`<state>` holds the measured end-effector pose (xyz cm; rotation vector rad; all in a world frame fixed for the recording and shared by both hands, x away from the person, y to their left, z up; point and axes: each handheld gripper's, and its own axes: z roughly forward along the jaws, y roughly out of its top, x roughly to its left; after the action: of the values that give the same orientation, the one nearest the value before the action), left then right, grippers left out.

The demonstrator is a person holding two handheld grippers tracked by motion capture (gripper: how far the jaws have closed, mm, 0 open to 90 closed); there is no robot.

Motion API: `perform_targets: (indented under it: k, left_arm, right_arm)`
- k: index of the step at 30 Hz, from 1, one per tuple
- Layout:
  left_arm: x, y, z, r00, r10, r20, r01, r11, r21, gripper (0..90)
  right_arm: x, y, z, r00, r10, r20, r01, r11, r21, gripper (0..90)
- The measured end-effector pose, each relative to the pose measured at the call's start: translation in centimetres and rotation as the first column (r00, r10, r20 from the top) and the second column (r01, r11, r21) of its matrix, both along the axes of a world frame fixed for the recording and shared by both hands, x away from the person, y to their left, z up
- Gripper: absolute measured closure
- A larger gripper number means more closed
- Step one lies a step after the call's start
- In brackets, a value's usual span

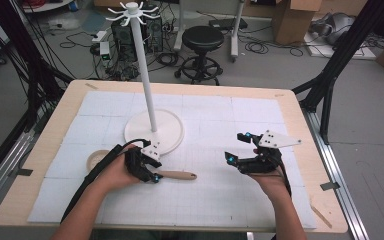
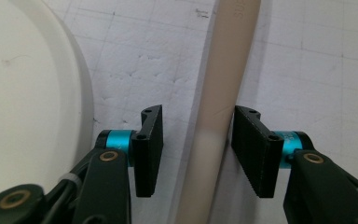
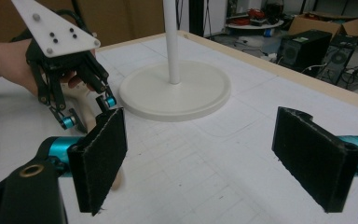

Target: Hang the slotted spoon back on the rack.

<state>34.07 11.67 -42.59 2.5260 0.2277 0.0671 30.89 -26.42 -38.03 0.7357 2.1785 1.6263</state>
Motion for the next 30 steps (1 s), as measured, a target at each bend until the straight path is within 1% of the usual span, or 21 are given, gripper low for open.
perform_targets:
  k: [3, 7, 9, 11, 12, 14, 16, 17, 20, 22, 25, 28, 30]
  left_arm:
    - [0.0, 0.0, 0.0, 1.0, -0.005, 0.0, 0.005, 1.0, 0.004, 55.9]
    - [-0.2, -0.1, 0.1, 0.9998, -0.019, -0.003, 0.019, 0.9998, 0.005, 68.4]
    - [-0.2, -0.1, 0.1, 0.9998, -0.018, -0.006, 0.018, 0.9998, 0.006, 68.8]
    - [-0.2, -0.1, 0.1, 0.9998, -0.021, 0.0, 0.021, 0.9998, 0.008, 69.1]
    - [-0.3, -0.2, 0.2, 0.9995, -0.029, 0.012, 0.029, 0.9995, 0.013, 69.3]
    - [-0.7, -0.3, 0.2, 0.9973, -0.054, 0.051, 0.053, 0.9983, 0.026, 70.5]
    - [-1.0, -0.5, 0.3, 0.9954, -0.067, 0.069, 0.065, 0.9972, 0.038, 73.3]
    - [-1.0, -0.5, 0.3, 0.9961, -0.059, 0.066, 0.057, 0.9978, 0.034, 73.7]
    - [-0.9, -0.4, 0.3, 0.9965, -0.059, 0.059, 0.057, 0.9979, 0.03, 73.8]
    - [-0.9, -0.3, 0.3, 0.9968, -0.06, 0.053, 0.059, 0.998, 0.024, 73.8]
    - [-0.8, 0.0, 0.7, 0.9973, -0.053, 0.05, 0.053, 0.9986, -0.001, 73.9]
    - [-0.8, 0.9, 1.8, 0.9974, -0.025, 0.067, 0.028, 0.9984, -0.05, 73.8]
    - [-0.8, 1.5, 2.6, 0.997, -0.018, 0.075, 0.024, 0.9963, -0.082, 73.9]
  right_arm:
    - [0.0, 0.0, 0.0, 1.0, -0.001, 0.001, 0.001, 1.0, -0.002, 17.5]
    - [0.0, 0.0, 0.0, 1.0, -0.001, -0.003, 0.001, 1.0, -0.002, 17.5]
    - [0.0, 0.0, 0.0, 1.0, -0.001, -0.002, 0.001, 1.0, -0.002, 17.5]
    - [0.0, 0.0, 0.0, 1.0, -0.001, 0.001, 0.001, 1.0, -0.002, 17.5]
    - [0.0, 0.0, 0.0, 1.0, -0.001, 0.001, 0.001, 1.0, -0.002, 17.5]
    - [0.0, 0.0, 0.0, 1.0, -0.003, -0.002, 0.003, 1.0, -0.001, 17.5]
    - [0.0, 0.0, 0.0, 1.0, -0.005, 0.001, 0.005, 1.0, -0.002, 17.7]
    - [0.0, 0.0, 0.0, 1.0, -0.006, -0.001, 0.006, 1.0, -0.003, 17.7]
    - [0.0, 0.1, 0.0, 1.0, -0.003, -0.005, 0.003, 1.0, -0.003, 17.7]
    - [0.0, 0.1, 0.0, 1.0, -0.003, -0.005, 0.003, 1.0, -0.003, 17.7]
    - [0.0, -0.1, 0.0, 1.0, -0.007, -0.003, 0.007, 1.0, 0.003, 17.7]
    - [0.0, -0.1, 0.0, 1.0, -0.008, -0.004, 0.008, 1.0, 0.005, 17.7]
    - [0.1, 0.0, -0.1, 1.0, -0.006, -0.006, 0.006, 1.0, 0.003, 17.7]
